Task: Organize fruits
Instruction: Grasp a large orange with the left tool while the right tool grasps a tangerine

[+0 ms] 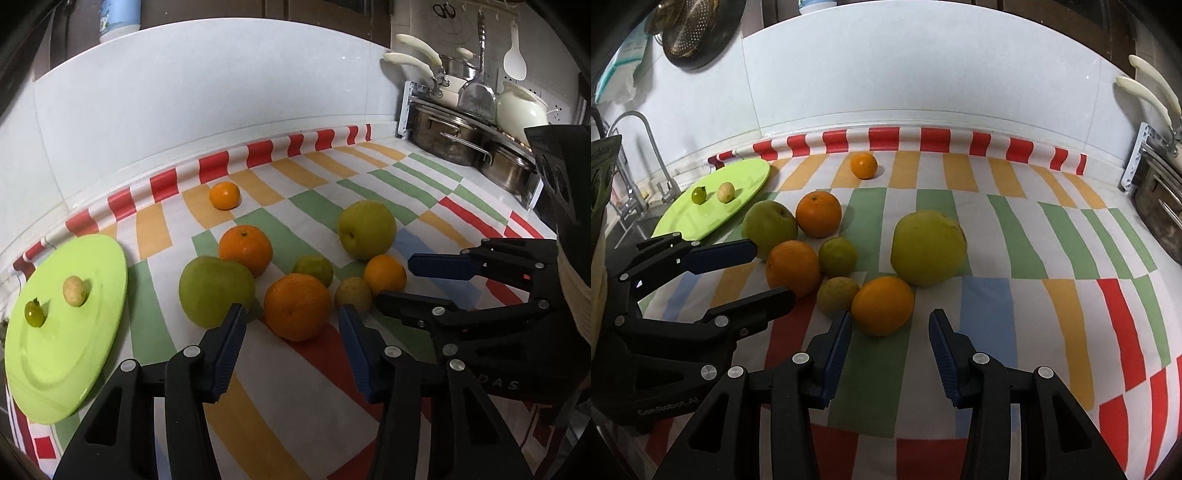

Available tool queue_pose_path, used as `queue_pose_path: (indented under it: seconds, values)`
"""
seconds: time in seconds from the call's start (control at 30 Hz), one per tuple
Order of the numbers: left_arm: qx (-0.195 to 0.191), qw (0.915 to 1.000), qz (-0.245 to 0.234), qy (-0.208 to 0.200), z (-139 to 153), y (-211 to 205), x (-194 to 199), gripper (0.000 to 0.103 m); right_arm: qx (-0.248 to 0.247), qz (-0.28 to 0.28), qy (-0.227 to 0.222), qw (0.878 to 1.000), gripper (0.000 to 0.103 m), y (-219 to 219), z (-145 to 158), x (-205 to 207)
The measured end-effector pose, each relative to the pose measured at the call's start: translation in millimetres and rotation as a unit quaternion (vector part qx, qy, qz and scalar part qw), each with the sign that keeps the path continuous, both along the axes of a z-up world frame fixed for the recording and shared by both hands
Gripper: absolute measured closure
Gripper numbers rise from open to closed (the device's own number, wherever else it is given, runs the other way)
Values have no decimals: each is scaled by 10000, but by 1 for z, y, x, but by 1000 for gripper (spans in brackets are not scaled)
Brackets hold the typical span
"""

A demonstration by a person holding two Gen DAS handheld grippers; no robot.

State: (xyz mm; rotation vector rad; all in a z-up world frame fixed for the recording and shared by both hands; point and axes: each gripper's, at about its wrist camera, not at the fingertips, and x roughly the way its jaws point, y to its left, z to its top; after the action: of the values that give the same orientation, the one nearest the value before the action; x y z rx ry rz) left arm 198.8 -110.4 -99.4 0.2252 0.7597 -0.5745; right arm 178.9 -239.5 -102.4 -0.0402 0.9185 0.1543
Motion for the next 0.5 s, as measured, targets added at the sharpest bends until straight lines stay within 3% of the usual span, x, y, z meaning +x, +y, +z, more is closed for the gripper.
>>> queue_pose_path:
  seconds: [0.2,0.33,0.5]
  values:
    - [33,10000,-64,41,-2,-6,5,59,61,75,71,9999,58,-3,-5,10]
    - [-24,9996,-68,275,-6,-6,12,59,91,59,133,9999,58,-4,-9,13]
    - [-46,9994,-63,326,-7,-7,15,62,156,27,112,9998,63,-5,-9,16]
